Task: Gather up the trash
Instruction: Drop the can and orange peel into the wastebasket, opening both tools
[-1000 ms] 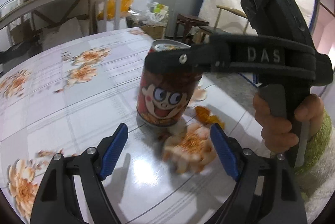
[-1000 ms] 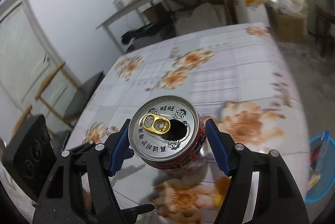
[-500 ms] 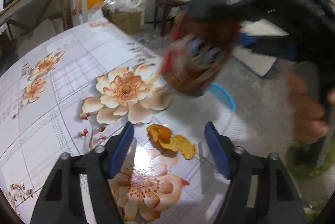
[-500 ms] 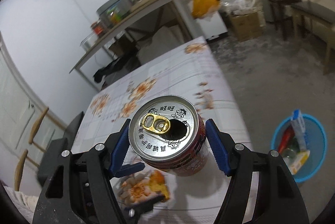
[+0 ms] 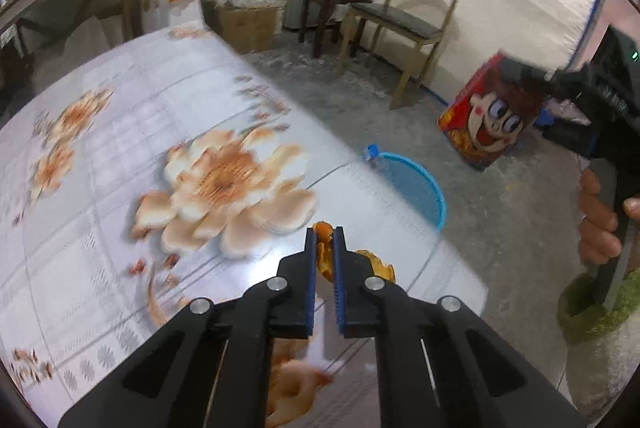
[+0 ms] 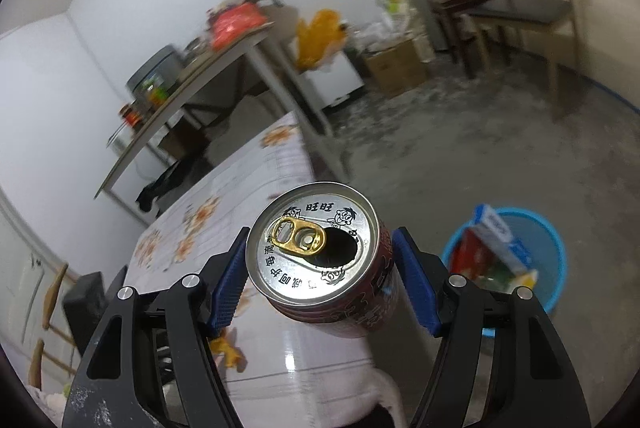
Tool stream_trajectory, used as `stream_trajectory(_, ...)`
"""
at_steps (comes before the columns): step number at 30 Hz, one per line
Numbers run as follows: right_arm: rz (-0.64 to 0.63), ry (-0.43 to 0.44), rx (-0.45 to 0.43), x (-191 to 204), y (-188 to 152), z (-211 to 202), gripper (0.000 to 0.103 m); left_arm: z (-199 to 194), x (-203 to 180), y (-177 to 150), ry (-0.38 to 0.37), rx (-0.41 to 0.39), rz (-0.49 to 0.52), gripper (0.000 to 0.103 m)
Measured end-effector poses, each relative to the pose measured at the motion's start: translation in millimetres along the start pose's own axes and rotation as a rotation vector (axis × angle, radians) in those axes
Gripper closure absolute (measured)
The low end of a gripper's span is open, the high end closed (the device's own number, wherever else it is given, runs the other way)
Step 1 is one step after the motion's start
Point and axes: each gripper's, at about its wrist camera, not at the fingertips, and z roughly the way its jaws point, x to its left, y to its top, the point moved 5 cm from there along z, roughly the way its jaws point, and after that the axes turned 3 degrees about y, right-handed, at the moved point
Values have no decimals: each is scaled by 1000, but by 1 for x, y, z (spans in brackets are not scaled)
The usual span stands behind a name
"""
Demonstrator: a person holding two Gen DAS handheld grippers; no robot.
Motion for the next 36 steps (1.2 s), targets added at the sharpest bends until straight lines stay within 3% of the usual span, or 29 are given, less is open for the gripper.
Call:
stream_trajectory(7,87,-92,-41,-51,3,-22,37,17,-56,56,-119,-18,64,96)
stream_trajectory(13,159,-193,-40,-100,14,-22,37,73,-109,111,-215,17,58,93)
stream_trajectory(14,169,-213,-38,-108,15,-20,36,88,-118,118,-227,38,55,81)
stream_trajectory(15,178,-234,-30,-116,17,-17,35,98,-126,122,-224,53,52,59)
stream_trajectory(16,187,-244,-18,-124,18,-13,33,108,-130,127,-217,62,42,47)
stream_trajectory(19,216,-268,18,-148,17,4,33,116,-137,133,-228,43,9,41)
stream_trajectory(26,232,-265,36,-150,0,1,33,90,-120,122,-257,31,-19,32)
stream_trajectory(34,187,-254,24,-118,-15,-33,32,25,-89,95,-205,-31,-21,28)
stream_trajectory(36,136,-254,18,-96,-19,-46,28,3,-81,86,-170,-74,-24,17)
